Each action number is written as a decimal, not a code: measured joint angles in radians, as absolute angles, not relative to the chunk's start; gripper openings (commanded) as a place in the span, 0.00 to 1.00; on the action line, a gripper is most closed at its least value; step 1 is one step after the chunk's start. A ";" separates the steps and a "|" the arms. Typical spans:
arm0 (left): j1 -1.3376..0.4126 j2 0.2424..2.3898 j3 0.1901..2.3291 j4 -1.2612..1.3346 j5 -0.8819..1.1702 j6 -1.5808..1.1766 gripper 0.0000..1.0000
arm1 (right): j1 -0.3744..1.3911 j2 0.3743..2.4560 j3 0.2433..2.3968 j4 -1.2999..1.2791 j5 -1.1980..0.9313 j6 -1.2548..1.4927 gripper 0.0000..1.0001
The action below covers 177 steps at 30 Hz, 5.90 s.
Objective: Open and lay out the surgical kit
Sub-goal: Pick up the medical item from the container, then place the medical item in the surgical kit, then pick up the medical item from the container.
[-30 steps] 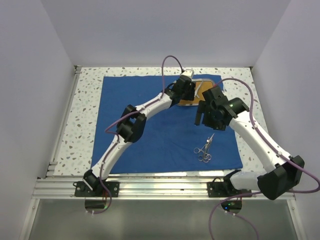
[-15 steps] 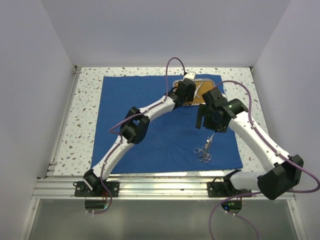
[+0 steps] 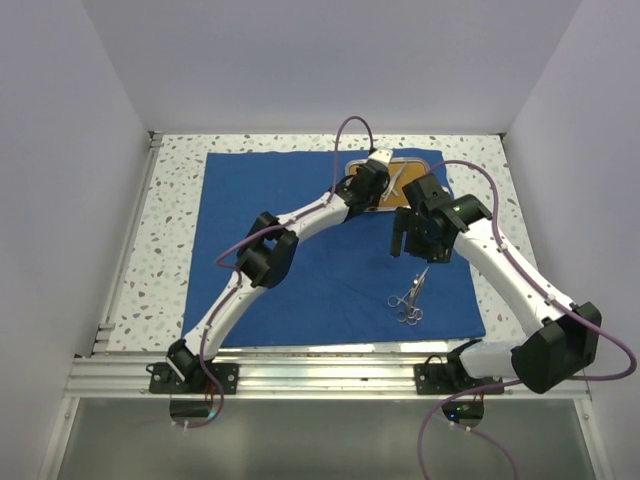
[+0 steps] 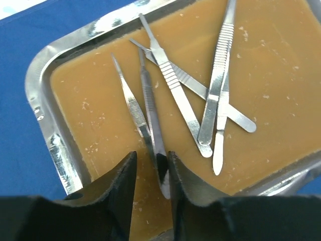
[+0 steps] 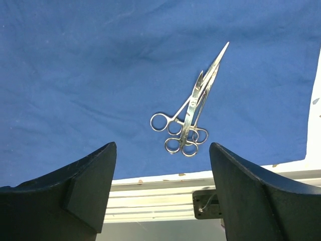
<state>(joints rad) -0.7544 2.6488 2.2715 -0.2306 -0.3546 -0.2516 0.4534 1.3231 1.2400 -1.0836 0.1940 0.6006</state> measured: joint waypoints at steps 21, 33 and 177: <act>-0.670 2.598 2.254 -0.270 0.001 -0.379 0.00 | 0.452 1.385 1.296 -1.084 0.194 0.590 0.72; -0.569 2.336 2.080 -0.226 0.144 -0.457 0.00 | 0.451 1.474 1.411 -1.072 0.219 0.569 0.72; -0.215 1.594 1.384 -0.734 0.285 -1.077 0.13 | 0.136 2.601 2.442 -0.842 0.271 0.646 0.00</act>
<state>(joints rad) -0.2146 1.5940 1.3838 -0.7338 0.2852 -1.0767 0.1356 2.6015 2.4420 -0.8421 0.2710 0.6456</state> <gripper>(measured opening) 0.141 0.063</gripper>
